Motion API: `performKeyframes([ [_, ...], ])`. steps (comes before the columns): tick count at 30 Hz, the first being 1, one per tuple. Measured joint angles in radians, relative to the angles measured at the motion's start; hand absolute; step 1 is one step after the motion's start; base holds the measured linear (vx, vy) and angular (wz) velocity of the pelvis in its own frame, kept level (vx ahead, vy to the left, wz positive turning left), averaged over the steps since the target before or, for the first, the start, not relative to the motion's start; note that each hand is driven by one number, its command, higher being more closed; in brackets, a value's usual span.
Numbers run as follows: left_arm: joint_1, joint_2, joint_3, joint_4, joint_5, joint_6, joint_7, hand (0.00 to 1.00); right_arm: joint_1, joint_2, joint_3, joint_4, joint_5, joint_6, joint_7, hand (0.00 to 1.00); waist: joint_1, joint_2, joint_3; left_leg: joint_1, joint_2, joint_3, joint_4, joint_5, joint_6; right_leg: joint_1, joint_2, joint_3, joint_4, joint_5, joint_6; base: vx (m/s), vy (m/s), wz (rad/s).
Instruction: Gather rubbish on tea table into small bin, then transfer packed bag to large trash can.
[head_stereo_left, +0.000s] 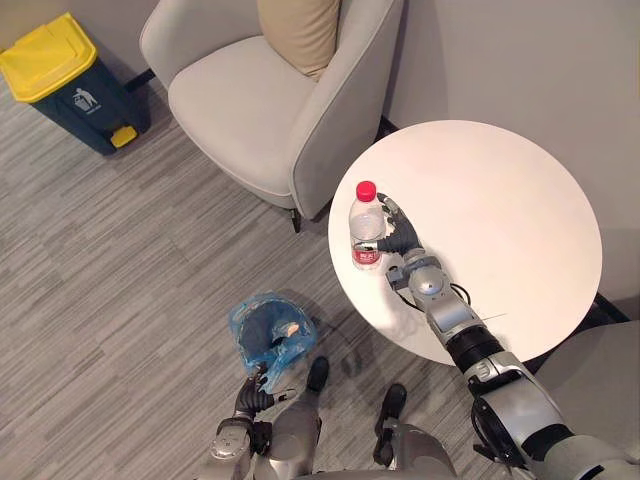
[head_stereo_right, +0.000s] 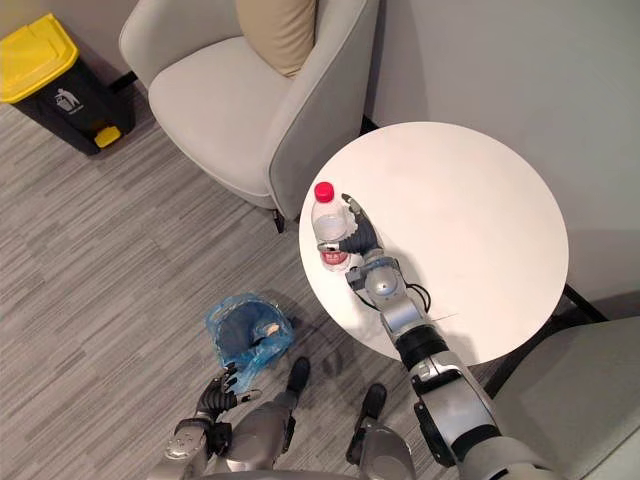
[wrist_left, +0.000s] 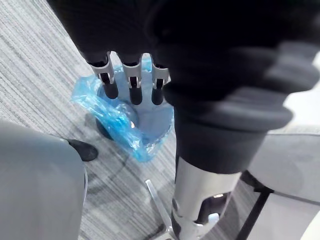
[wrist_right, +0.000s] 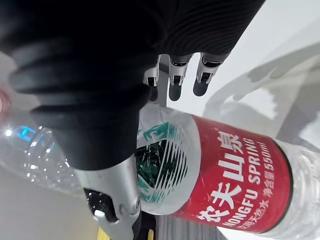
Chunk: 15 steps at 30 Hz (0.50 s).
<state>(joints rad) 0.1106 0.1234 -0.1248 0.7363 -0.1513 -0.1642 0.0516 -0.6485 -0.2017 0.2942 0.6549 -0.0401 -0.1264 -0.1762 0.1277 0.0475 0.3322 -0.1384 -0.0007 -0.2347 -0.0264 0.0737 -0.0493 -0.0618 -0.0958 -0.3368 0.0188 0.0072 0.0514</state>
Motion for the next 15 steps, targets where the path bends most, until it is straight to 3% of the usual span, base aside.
performKeyframes([
  [3,-0.004,0.0,0.0,0.001,-0.014,0.0,0.002,0.0,-0.02,-0.002,0.021,0.009,0.001,0.001,-0.005,0.0,0.002,0.0,0.008,-0.012,0.0,-0.005,0.005,0.003,-0.001,-0.021,-0.005,-0.001,0.034,-0.014,-0.003,-0.04,0.003,0.04],
  [4,-0.005,0.0,0.0,0.001,-0.014,0.0,0.005,0.0,-0.02,-0.001,0.03,0.009,0.001,0.002,-0.005,1.0,0.002,0.0,0.008,-0.011,0.0,-0.004,0.007,0.003,-0.001,-0.021,-0.005,0.0,0.035,-0.015,-0.003,0.0,0.0,0.0],
  [15,-0.006,0.0,-0.001,0.003,-0.013,0.001,0.016,0.0,-0.015,0.038,0.079,0.029,0.001,0.007,0.004,1.0,0.006,0.0,0.008,-0.004,0.0,-0.004,0.007,0.004,-0.001,-0.014,-0.005,0.001,0.035,-0.015,-0.003,0.0,0.0,0.0],
])
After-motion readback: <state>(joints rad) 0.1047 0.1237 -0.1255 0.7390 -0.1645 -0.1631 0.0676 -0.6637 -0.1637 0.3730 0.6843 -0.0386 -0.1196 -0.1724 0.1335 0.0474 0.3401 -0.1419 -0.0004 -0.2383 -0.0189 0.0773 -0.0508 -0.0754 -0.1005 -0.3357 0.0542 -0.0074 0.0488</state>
